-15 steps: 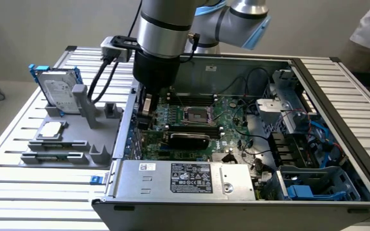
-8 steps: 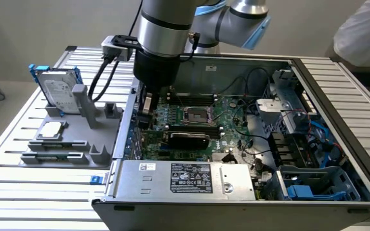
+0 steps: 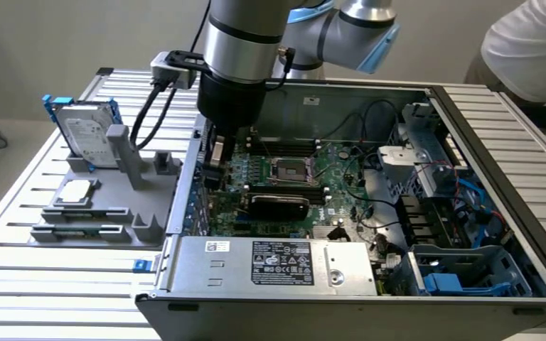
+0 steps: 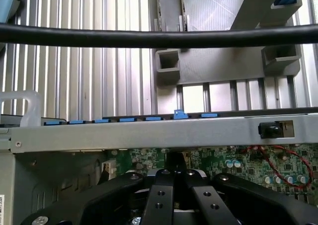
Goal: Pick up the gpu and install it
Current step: 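Insert the gpu into the slot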
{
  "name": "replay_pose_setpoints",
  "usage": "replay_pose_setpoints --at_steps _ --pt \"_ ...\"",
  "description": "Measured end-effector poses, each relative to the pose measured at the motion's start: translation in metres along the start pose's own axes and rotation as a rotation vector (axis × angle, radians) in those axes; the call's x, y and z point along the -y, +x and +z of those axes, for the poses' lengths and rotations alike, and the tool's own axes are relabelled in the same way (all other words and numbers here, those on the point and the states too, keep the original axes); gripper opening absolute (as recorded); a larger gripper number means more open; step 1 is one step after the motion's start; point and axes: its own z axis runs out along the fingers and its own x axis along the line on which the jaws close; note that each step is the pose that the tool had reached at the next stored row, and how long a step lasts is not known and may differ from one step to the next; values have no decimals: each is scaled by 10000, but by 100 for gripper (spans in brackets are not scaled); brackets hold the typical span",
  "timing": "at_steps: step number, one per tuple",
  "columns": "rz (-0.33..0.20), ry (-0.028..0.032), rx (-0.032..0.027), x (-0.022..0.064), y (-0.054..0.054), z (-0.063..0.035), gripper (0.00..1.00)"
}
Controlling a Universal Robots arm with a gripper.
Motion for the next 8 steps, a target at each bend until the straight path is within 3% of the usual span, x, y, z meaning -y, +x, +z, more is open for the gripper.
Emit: replay_pose_setpoints --at_steps 5,8 --pt "28 -2 -25 3 -7 13 11" --pt "41 -1 -71 6 -11 28 11"
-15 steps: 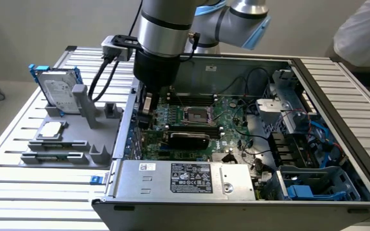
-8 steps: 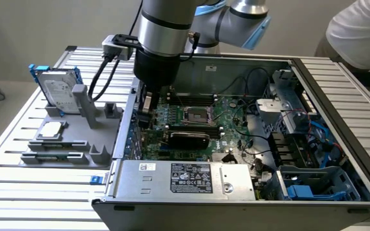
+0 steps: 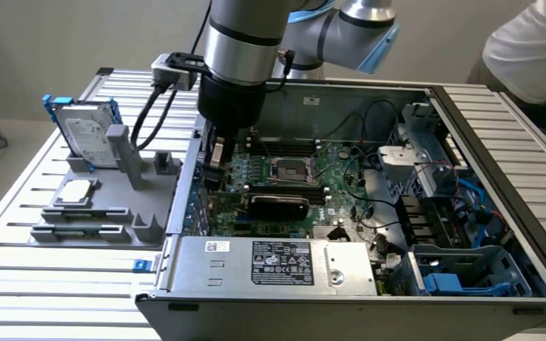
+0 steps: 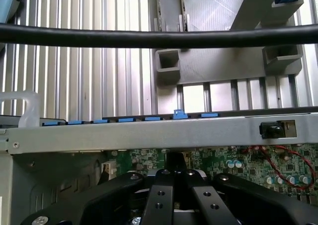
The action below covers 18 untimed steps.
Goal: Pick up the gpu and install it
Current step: 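Insert the gpu into the slot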
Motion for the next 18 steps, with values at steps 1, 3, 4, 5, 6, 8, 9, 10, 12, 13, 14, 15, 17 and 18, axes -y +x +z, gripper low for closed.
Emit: replay_pose_setpoints --at_steps 1,3,4,5,6,8,9,10,12,13,14,15,17,18 --pt "2 1 -8 2 -2 6 11" --pt "6 1 -27 3 -6 13 11" --pt "7 1 -33 4 -9 16 11" --pt "7 3 -31 4 -12 18 11" --pt "10 3 -27 4 -16 20 11" --pt "22 3 -20 3 -26 21 11" --pt "33 1 -21 3 -31 20 11" --pt "45 -2 -19 3 -36 19 11" --pt "69 -5 -14 2 -47 18 11" --pt "81 -6 -11 2 -53 19 11" --pt "92 -8 -10 2 -58 19 11" --pt "101 -9 -8 2 -61 19 11" --pt "115 -11 -4 3 -67 24 11" --pt "124 -12 -6 3 -71 29 11"
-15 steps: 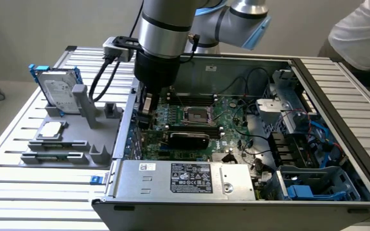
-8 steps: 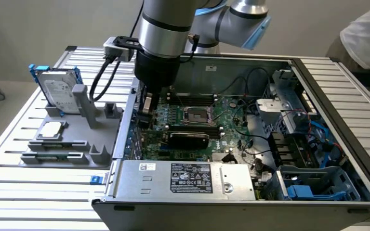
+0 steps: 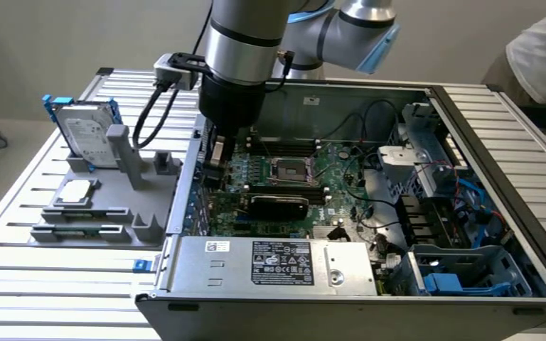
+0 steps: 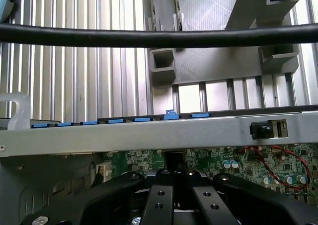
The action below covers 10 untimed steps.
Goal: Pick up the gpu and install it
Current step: 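Insert the gpu into the slot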
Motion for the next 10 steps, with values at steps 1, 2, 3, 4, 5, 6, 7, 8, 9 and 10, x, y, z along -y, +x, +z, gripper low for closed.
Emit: replay_pose_setpoints --at_steps 1,2,3,4,5,6,7,8,9,10 --pt "7 1 0 2 -3 8 11" --pt "14 2 -1 4 -6 16 11" --pt "22 3 0 5 -9 25 11" --pt "29 6 1 8 -12 36 11" --pt "36 8 3 10 -15 46 11" --pt "43 12 4 11 -17 53 11" --pt "50 16 6 12 -18 58 11" --pt "56 21 5 13 -18 59 11" --pt "61 28 8 14 -19 62 11" --pt "66 33 11 15 -20 64 11"
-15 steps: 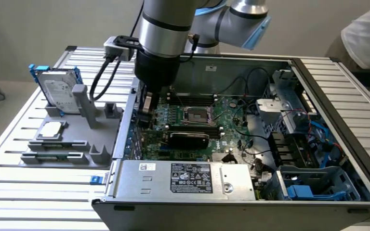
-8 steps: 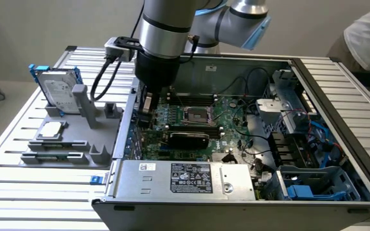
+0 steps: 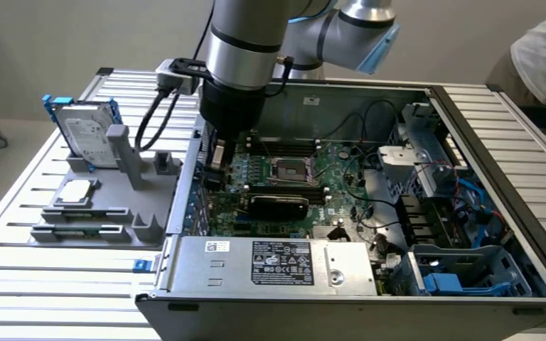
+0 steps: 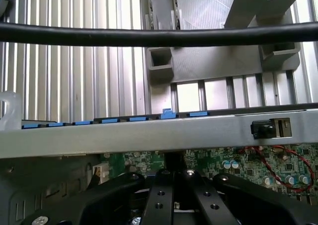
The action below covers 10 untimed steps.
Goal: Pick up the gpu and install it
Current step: 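Insert the gpu into the slot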
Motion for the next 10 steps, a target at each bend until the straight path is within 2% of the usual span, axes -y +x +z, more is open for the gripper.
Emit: replay_pose_setpoints --at_steps 4,10 --pt "7 6 4 29 -3 -4 11" --pt "7 6 3 171 -12 -36 11"
